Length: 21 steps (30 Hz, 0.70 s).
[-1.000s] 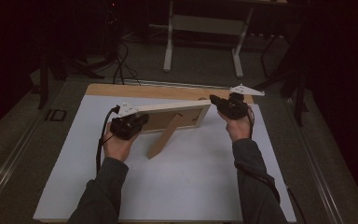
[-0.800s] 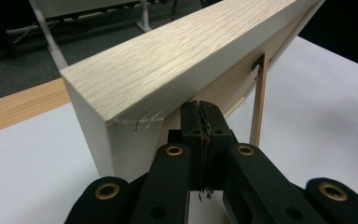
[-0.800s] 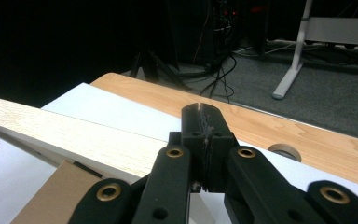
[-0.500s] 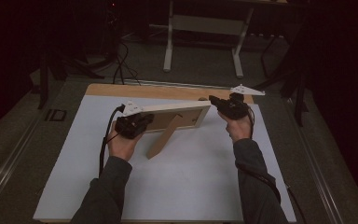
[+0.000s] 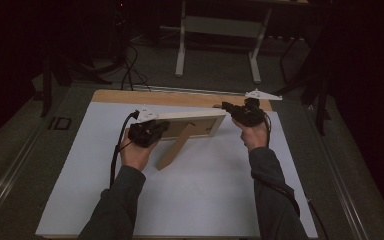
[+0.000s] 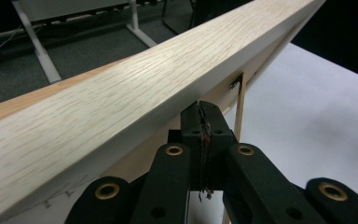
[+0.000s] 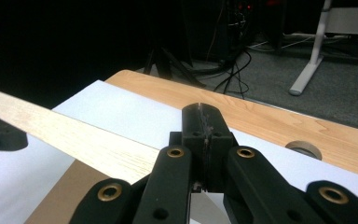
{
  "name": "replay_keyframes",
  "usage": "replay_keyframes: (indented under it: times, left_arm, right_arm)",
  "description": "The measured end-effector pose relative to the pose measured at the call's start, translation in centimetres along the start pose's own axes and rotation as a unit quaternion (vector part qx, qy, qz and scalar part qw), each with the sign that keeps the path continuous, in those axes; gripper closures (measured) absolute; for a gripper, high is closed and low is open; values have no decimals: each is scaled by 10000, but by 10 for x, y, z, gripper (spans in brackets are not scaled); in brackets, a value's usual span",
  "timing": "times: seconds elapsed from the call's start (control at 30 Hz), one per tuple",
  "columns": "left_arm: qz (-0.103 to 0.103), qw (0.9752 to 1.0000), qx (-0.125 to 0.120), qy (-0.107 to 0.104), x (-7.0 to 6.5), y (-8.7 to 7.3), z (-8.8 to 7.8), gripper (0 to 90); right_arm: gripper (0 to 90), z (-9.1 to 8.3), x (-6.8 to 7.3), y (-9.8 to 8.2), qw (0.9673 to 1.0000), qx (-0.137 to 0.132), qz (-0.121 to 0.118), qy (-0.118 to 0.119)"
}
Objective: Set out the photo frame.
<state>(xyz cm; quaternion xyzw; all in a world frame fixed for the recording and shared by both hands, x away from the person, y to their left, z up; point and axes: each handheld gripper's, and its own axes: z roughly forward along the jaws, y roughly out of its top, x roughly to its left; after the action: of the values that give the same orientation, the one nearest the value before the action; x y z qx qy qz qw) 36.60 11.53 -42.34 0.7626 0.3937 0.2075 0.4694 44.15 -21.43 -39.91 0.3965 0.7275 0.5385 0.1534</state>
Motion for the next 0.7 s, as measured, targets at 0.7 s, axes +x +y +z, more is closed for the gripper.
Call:
replay_keyframes:
  times: [0.7]
  left_arm:
    - [-16,9999,-28,-114,-14,16,18,900]
  right_arm:
    - [896,-3,7,-8,9994,23,-72,343]
